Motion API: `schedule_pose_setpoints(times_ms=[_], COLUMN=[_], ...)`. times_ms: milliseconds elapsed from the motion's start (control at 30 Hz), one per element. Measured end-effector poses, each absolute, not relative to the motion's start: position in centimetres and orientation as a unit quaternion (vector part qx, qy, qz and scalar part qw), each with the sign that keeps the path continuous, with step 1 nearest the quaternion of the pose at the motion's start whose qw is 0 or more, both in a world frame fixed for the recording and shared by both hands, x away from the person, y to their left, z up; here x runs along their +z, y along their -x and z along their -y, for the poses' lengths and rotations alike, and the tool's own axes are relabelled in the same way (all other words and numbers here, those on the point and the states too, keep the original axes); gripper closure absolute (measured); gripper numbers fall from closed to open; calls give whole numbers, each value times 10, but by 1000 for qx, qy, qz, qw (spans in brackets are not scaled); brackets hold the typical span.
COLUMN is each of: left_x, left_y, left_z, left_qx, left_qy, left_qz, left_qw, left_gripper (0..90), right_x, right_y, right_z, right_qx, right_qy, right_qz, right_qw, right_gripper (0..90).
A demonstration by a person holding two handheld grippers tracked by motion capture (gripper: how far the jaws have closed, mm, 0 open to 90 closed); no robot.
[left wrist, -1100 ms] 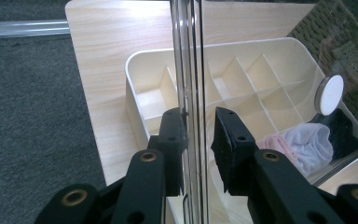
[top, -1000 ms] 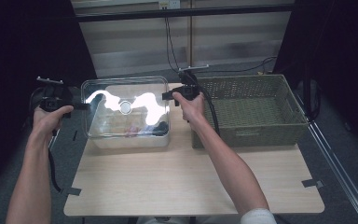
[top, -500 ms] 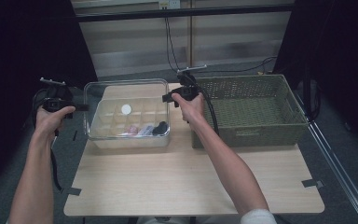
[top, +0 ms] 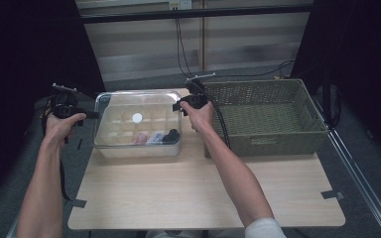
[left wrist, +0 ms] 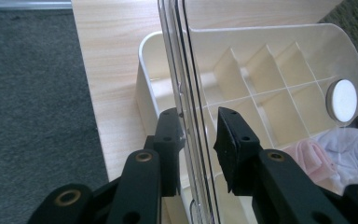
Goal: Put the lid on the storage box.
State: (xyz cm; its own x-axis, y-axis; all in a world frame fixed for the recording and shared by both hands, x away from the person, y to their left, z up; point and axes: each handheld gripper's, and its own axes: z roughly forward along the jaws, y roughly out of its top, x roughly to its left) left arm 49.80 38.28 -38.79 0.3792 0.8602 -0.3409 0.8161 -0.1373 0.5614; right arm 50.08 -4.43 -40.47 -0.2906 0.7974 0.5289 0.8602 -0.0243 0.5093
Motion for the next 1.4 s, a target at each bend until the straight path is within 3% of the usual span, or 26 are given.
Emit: schedule_pose_setpoints(times_ms=[1133, 1400], left_x=[-423, -425], left_y=[-511, -507], left_z=[-385, -382], left_qx=[-12, 2], left_qy=[-742, -747], left_qz=[-570, -565], left_qw=[352, 351], left_gripper=[609, 563], right_x=[-423, -426], right_y=[-511, -510], right_z=[22, 18], right_qx=[-327, -319], right_qy=[634, 629], right_qz=[701, 709], right_qw=[1, -9], right_gripper=[508, 420])
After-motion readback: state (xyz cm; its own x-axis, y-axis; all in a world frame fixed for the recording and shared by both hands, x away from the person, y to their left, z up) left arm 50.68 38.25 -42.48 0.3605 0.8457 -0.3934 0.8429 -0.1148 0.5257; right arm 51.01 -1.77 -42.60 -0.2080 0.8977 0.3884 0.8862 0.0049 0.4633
